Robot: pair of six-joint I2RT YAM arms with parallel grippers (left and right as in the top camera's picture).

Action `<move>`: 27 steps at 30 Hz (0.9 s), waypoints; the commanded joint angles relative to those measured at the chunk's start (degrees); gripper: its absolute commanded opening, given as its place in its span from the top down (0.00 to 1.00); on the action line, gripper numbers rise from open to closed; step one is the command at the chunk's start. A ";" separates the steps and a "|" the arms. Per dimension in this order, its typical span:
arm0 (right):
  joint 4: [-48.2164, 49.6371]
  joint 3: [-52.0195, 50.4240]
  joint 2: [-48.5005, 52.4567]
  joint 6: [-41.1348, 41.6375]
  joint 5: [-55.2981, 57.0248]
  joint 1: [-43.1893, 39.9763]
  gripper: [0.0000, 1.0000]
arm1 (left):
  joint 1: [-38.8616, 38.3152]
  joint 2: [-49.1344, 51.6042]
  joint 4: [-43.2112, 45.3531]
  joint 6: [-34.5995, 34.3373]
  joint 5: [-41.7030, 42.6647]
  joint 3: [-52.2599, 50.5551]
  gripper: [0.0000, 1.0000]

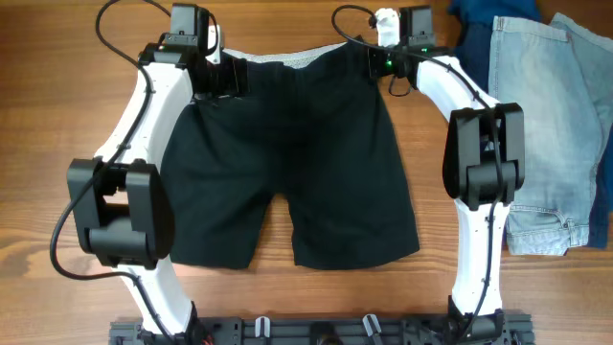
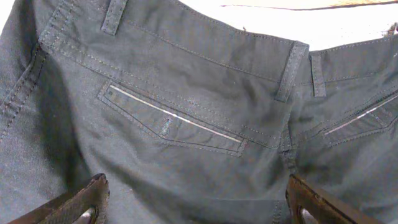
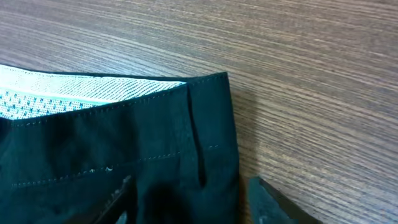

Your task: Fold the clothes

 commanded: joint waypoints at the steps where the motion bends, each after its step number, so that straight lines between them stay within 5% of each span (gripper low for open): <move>1: -0.33 0.52 3.08 0.11 -2.84 0.20 0.48 | -0.17 0.50 -0.59 -0.35 -0.55 0.39 0.09; 4: -0.26 0.52 3.26 1.27 -3.04 0.20 0.89 | -0.17 0.50 -0.68 -0.35 -0.55 0.39 0.09; 5: -0.11 0.57 3.15 1.55 -2.78 0.15 0.93 | -0.15 0.50 -0.68 -0.35 -0.55 0.39 0.09; 10: -3.67 3.28 1.25 3.19 -1.64 -0.46 0.96 | -0.22 0.50 -0.61 -0.37 -0.55 0.39 0.10; 19: -12.09 7.87 -7.67 12.41 19.50 -2.58 0.96 | -0.22 0.50 -0.66 -0.37 -0.52 0.39 0.10; 27: -19.43 7.89 -9.49 18.75 21.24 -9.16 0.96 | -0.33 0.50 -2.49 -0.37 -0.52 0.39 0.10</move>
